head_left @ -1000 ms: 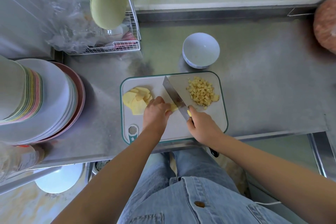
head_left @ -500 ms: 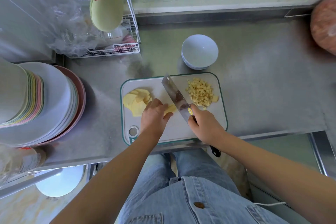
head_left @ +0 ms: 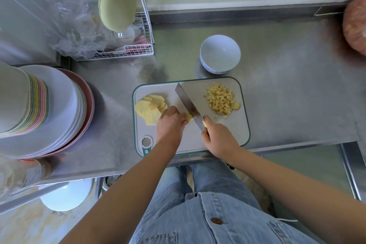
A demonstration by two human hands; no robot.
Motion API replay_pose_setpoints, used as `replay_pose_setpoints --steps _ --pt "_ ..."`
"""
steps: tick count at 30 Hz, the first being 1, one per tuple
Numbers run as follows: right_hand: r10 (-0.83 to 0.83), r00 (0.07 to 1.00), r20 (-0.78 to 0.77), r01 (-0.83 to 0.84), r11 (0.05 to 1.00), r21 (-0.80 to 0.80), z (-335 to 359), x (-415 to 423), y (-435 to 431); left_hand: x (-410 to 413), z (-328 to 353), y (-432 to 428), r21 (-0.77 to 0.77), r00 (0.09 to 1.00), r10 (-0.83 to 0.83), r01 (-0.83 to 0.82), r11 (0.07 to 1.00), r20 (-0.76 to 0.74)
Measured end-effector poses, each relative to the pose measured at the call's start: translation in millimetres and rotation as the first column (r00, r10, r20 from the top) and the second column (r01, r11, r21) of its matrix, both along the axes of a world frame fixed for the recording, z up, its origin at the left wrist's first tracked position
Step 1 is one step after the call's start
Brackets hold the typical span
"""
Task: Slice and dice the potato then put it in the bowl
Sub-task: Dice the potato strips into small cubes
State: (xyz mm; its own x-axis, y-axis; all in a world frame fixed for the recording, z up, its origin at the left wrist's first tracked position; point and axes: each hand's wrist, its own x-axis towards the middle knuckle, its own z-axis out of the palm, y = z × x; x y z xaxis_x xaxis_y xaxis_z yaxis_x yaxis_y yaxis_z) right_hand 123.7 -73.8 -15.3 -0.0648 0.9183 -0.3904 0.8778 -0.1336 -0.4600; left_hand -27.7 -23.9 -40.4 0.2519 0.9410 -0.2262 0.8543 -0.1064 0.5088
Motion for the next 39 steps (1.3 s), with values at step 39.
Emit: replay_pose_setpoints --steps 39 --pt "0.001 0.996 -0.085 -0.001 1.000 -0.004 17 -3 0 -17 -4 -4 0.037 1.000 -0.014 0.015 0.999 -0.009"
